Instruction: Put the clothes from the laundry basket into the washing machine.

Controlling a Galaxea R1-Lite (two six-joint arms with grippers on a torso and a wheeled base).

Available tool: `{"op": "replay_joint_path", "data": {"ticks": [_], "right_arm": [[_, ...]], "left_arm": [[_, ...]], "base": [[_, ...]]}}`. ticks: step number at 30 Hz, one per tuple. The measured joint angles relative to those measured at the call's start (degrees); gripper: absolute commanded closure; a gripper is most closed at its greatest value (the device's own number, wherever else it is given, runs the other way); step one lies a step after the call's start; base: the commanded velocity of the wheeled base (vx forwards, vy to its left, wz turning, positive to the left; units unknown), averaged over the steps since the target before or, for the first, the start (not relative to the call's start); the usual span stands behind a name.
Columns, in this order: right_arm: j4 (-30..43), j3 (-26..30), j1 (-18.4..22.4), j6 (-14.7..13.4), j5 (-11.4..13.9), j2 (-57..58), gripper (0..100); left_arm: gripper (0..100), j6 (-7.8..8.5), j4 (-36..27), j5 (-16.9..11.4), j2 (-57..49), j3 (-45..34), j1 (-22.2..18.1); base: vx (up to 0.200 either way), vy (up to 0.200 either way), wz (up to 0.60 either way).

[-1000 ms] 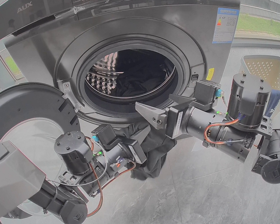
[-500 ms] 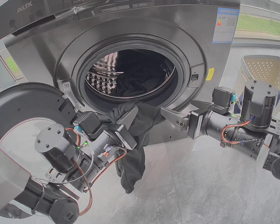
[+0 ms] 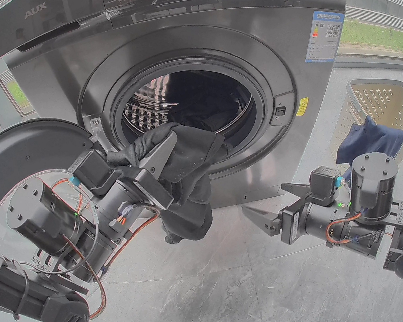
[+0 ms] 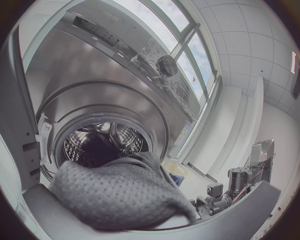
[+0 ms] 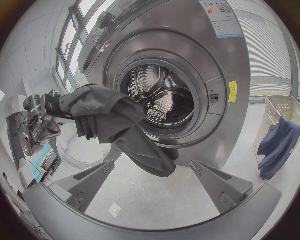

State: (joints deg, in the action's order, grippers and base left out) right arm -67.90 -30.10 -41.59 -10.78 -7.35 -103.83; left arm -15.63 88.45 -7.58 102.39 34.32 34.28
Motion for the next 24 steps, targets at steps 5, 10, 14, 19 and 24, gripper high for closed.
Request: {"op": "replay_joint_path", "data": {"ticks": [5,10,14,19,24], "right_arm": [[-1.1,-1.6,-1.8,0.6,0.1,-2.4,0],[-3.9,-4.1,-2.7,1.5,0.1,-5.2,0],[-6.7,-5.5,-3.2,1.6,0.6,-7.7,0],[-9.3,-7.1,-4.4,1.6,1.4,-10.1,0],[-9.7,-8.7,-5.5,1.6,2.0,-12.0,0]], "left_arm": [[100,0.0,0.1,0.1,-0.6,0.4,0.1],[100,0.0,0.0,0.4,-0.8,0.6,0.1],[100,0.04,0.0,0.7,-0.8,0.4,0.1],[100,0.06,0.0,0.8,-0.8,0.3,0.1],[100,0.06,0.0,0.8,-0.8,0.4,0.1]], "base": [[0.0,0.0,0.0],[0.0,0.0,0.0],[0.0,0.0,0.0],[0.0,0.0,0.0],[0.0,0.0,0.0]]}}
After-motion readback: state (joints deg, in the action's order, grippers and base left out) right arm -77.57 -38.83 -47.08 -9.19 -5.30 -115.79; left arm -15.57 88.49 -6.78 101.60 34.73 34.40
